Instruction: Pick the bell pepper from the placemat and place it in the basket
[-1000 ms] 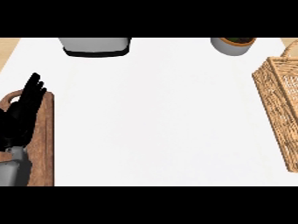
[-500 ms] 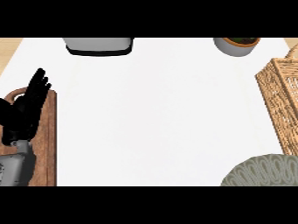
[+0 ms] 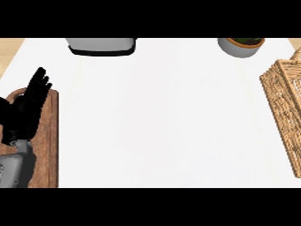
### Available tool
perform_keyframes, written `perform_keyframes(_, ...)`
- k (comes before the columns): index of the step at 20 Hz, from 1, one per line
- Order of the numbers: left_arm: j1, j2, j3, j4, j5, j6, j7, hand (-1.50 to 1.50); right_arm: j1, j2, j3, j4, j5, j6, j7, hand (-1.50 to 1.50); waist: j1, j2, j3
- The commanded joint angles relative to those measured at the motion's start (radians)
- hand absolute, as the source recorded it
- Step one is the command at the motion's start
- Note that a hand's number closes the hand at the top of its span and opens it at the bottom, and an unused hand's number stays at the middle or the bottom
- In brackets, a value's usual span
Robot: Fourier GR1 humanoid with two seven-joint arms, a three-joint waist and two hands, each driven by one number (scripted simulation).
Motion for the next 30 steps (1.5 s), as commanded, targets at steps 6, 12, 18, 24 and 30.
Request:
perform_keyframes(6,0.01,-0.016,0.001,0.035,-0.003,-0.005,-0.048,0.0,-0.338,0.04,0.162,0.363,0.202,0.012,0.047,1.5,0.002,0.001,0.001)
perform_keyframes(12,-0.004,-0.03,-0.014,-0.034,-0.028,0.034,0.025,0.0,-0.468,0.047,0.077,0.573,0.193,0.156,-0.002,1.5,-0.013,-0.003,0.001)
perform_keyframes(18,0.043,-0.015,-0.02,-0.126,-0.021,0.009,0.086,0.0,-0.47,0.114,0.077,0.74,0.23,0.228,-0.163,1.5,-0.013,-0.004,0.001)
perform_keyframes(24,0.016,-0.023,0.002,0.0,-0.013,0.001,-0.027,0.0,-0.605,-0.096,0.093,0.72,0.565,0.107,-0.34,1.5,0.003,-0.002,0.001)
perform_keyframes(30,-0.001,-0.001,0.015,-0.006,0.003,-0.021,-0.013,0.0,-0.582,-0.016,0.135,0.85,0.798,-0.167,-0.585,1.5,0.001,0.001,0.003)
